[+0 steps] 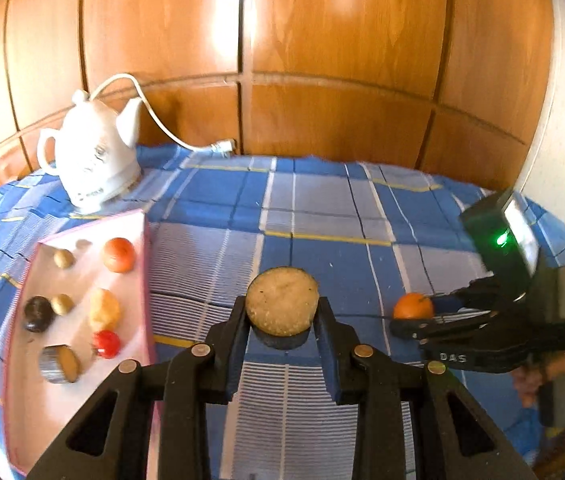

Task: Organize fruits
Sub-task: 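Carry the eggplant slice over the tray with the left tool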

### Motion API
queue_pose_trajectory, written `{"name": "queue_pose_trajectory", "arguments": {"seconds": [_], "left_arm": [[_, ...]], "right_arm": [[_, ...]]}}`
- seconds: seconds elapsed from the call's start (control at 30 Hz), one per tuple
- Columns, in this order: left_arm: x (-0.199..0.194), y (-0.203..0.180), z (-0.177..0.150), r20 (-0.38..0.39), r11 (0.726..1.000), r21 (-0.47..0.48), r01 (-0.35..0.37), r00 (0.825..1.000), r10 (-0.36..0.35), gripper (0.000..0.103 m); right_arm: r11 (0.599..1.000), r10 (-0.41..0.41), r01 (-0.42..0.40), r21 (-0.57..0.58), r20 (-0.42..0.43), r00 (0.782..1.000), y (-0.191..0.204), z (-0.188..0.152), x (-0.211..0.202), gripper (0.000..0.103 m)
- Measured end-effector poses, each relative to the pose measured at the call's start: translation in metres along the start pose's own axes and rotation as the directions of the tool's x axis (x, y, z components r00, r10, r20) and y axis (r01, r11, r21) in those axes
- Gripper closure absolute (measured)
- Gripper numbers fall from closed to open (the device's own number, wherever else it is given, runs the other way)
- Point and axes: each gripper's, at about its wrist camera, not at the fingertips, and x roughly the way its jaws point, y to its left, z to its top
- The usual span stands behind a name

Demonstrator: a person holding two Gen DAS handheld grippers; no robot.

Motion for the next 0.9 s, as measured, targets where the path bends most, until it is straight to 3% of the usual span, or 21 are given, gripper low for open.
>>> {"name": "queue_pose_trajectory", "arguments": {"seconds": [0.4,0.9], "left_arm": [[-0.048,0.033,-0.006,0.032,0.997,-0.055,-0.048,0.998,0.05,0.071],[-0.071,0.066,-0.023,0.037,0.988,-0.108,-0.109,0.993,0.113,0.071]], "right_arm": [[1.0,-0.021,0.021,-0.023,0.026,0.999,0.008,-0.007,-0.001,0.063],[0.998,-0.044,0.046,-0.053,0.054,0.998,0.014,-0.015,-0.008,0.063]]}}
